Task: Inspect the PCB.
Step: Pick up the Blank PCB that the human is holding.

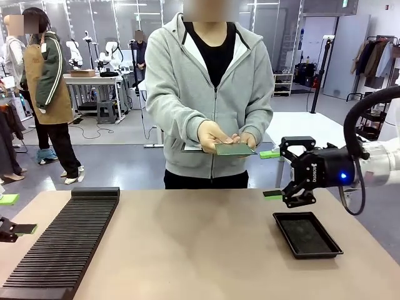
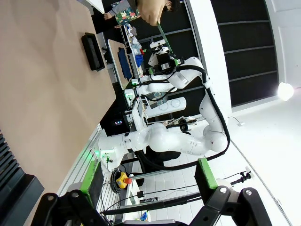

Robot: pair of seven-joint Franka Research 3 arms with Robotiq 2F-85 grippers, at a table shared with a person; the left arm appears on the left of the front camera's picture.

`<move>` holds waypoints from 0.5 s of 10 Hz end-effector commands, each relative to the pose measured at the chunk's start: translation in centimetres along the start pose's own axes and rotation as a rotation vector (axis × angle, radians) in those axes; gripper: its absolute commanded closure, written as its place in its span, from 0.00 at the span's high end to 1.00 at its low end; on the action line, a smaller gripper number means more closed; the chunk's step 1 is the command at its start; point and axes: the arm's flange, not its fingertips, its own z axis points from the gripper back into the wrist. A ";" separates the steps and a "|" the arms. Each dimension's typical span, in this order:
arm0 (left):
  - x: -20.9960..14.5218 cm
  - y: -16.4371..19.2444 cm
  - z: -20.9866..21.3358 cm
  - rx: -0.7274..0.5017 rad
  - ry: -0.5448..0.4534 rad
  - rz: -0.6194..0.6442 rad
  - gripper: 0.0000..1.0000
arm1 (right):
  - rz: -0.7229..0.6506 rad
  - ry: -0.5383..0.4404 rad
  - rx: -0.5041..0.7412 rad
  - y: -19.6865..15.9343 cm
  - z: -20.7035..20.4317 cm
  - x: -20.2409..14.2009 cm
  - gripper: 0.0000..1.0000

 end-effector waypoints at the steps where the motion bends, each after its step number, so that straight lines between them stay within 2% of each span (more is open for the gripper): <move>1: 0.1 -0.1 0.0 0.004 -0.002 -0.003 1.00 | -0.056 -0.003 0.012 1.4 -1.2 2.1 1.00; 5: 0.1 -0.1 0.0 0.004 -0.002 -0.003 1.00 | -0.092 0.022 0.010 3.3 -3.3 6.3 1.00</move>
